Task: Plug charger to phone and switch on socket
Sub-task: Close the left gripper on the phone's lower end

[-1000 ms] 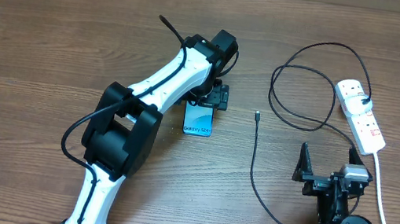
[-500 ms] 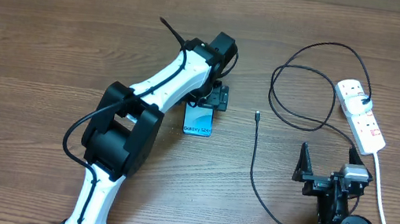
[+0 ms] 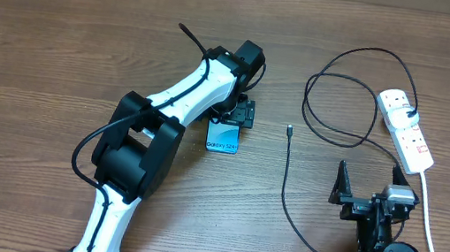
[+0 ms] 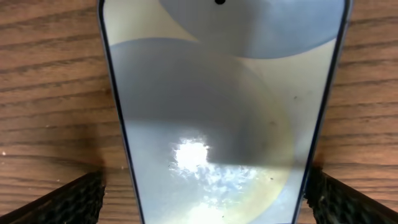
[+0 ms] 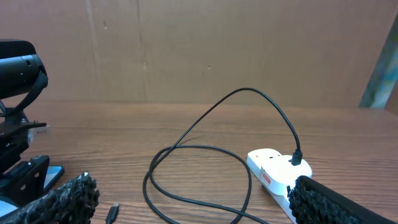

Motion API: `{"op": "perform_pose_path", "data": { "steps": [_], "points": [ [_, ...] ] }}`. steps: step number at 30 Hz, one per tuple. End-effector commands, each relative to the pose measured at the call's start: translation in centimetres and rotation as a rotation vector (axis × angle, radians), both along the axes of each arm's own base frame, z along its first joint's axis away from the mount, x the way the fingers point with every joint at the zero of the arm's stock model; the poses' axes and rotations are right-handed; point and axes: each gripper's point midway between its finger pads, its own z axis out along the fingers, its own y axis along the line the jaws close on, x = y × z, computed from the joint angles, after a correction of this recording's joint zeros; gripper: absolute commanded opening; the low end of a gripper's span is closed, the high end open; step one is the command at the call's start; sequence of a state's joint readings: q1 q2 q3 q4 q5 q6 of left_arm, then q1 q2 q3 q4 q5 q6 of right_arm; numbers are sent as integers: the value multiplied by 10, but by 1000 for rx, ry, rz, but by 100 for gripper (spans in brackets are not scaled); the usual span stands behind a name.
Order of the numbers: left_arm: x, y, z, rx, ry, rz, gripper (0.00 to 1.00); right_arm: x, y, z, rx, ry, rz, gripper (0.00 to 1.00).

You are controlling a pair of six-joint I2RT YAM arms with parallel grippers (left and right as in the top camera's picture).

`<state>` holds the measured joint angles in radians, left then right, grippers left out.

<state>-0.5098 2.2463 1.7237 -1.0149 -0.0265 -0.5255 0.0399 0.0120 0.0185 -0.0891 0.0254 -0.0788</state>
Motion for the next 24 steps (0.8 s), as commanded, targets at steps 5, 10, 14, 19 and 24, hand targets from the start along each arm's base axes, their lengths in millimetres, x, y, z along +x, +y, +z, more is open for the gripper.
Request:
{"op": "perform_pose_path", "data": {
  "steps": [5,10,14,19,24],
  "points": [
    [-8,-1,-12,-28,43,34,100,0,0,-2,-1,-5,2,100],
    [-16,3,-27,-23,54,35,100,0,0,-2,-1,-5,2,100],
    [-22,7,-38,-15,62,35,99,0,0,-2,-1,-5,2,100],
    [-24,9,-40,-5,63,34,100,0,0,-2,-1,-5,2,100],
    [-23,12,-40,8,60,35,100,0,0,-2,-1,-5,2,100]
  ]
}}
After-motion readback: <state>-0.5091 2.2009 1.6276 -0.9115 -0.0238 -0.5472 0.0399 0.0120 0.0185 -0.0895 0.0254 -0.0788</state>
